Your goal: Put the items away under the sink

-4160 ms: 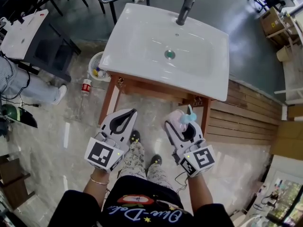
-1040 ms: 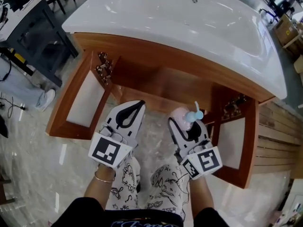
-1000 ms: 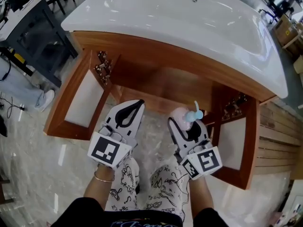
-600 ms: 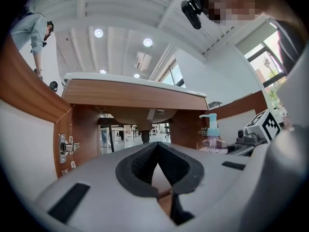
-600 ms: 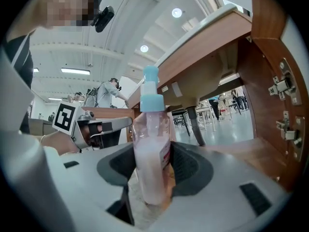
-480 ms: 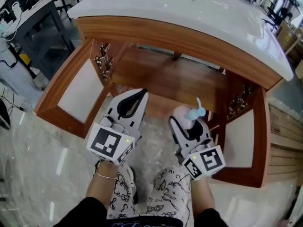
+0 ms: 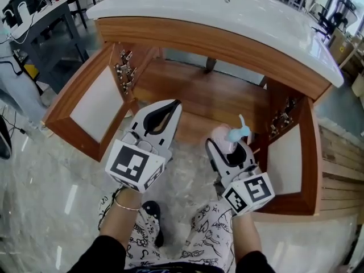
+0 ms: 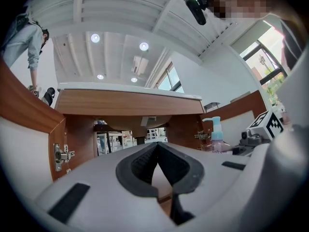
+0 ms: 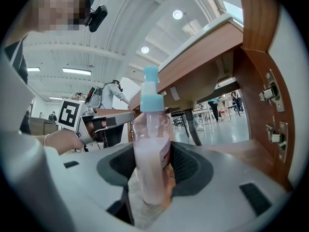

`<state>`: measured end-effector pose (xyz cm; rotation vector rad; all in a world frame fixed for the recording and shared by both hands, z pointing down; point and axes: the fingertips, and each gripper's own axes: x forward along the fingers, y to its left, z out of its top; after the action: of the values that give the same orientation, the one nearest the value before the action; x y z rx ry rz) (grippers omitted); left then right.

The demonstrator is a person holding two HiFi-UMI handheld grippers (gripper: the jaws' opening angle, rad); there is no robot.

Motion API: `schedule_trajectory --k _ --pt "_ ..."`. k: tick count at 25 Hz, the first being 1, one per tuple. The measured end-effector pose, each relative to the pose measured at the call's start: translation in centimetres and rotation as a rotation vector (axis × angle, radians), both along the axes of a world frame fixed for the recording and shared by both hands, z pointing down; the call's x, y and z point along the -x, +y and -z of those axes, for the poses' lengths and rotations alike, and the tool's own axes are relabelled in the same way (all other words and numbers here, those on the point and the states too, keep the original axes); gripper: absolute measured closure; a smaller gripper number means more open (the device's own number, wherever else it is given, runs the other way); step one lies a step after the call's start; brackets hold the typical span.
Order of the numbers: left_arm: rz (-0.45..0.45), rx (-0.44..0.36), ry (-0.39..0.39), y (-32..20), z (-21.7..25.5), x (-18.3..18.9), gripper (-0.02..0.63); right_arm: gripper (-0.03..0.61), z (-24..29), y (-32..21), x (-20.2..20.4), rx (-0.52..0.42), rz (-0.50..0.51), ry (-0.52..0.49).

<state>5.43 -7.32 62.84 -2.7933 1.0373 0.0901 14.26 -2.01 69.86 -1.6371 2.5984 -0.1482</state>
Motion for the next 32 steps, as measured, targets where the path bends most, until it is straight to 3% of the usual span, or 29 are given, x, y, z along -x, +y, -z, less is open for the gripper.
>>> schedule_trajectory --k 8,13,32 --pt "-0.023 0.035 0.01 1.7 -2.0 1.0 0.606 0.367 0.4 -0.3 0.6 -0.013 0.012 0.032" --pt "0.017 0.04 0.035 0.9 -2.0 2.2 0.606 0.367 0.7 -1.1 0.8 -0.021 0.019 0.025" --pt "0.022 0.07 0.087 1.9 -1.5 2.9 0.606 0.367 2.4 -5.5 -0.8 -0.038 -0.05 0.107"
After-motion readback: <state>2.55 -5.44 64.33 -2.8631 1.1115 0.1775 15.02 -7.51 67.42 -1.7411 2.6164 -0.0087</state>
